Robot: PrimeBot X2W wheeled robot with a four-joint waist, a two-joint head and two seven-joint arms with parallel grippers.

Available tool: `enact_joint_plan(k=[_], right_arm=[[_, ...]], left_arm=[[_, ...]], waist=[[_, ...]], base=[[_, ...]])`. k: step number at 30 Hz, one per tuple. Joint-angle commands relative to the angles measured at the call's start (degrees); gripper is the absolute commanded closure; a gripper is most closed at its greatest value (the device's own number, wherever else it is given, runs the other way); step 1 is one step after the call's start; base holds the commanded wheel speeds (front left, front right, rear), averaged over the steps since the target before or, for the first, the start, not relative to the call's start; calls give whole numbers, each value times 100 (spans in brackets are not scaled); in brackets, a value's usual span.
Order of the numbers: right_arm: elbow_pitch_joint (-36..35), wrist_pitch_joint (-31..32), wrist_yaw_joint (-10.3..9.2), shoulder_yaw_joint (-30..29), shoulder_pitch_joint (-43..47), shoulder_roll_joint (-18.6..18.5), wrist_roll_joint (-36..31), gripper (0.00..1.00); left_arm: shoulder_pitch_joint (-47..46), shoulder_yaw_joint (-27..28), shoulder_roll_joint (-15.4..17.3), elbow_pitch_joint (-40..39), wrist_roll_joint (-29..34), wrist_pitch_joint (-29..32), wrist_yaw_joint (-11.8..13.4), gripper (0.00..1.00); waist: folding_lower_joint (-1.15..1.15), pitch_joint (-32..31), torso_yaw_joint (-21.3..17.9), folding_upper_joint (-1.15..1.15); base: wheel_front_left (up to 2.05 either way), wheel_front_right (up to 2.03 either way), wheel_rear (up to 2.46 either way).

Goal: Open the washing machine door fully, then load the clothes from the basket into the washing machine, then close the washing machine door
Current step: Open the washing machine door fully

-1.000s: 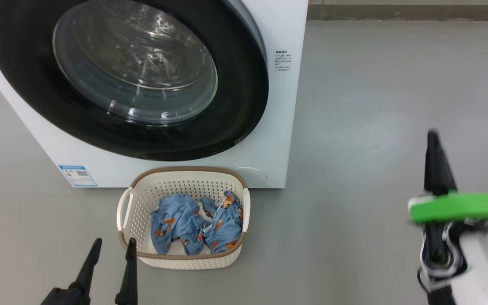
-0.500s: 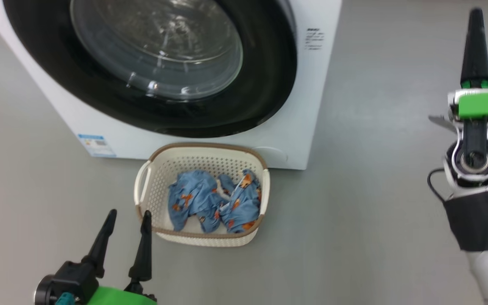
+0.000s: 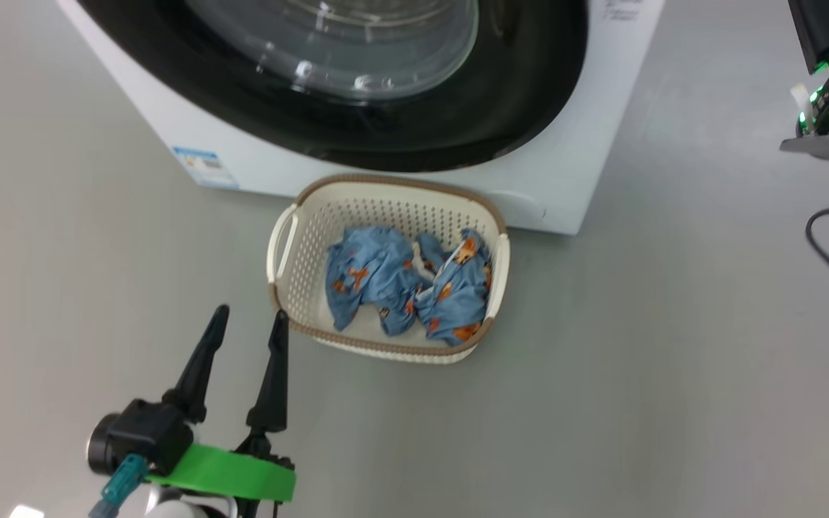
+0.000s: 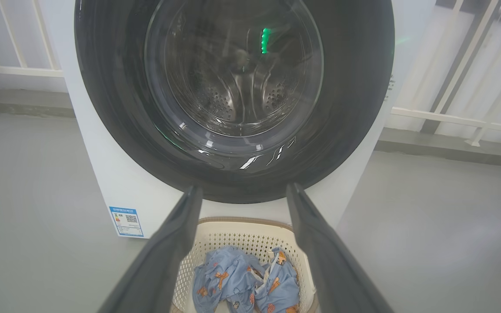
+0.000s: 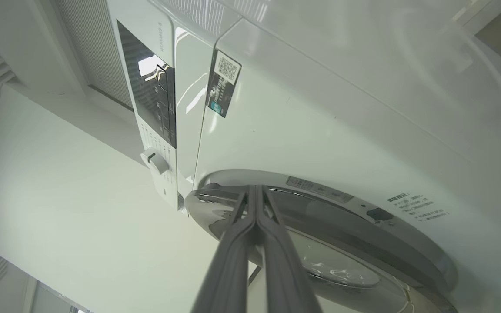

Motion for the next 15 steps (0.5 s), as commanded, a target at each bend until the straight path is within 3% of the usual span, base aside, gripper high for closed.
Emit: enact_joint_plan(k=[1,8,15], right_arm=[[-107,162,33,79,-182,-58,108,100],[202,1323,33,-33,-721,-135,478,100],[524,2094,33,-185,-1257,-102,549,100]], left_arm=[[-207,138,51,-184,-32,-36,29,0],[-491,-144,51,-214,-116,-36,80,0],[-731,-432,51,-297,-245,-36,146,0]], waist=[[0,313,246,0],[0,715,405,0],[0,1088,540,0]], base=[[0,0,0],[0,0,0],[0,0,0]])
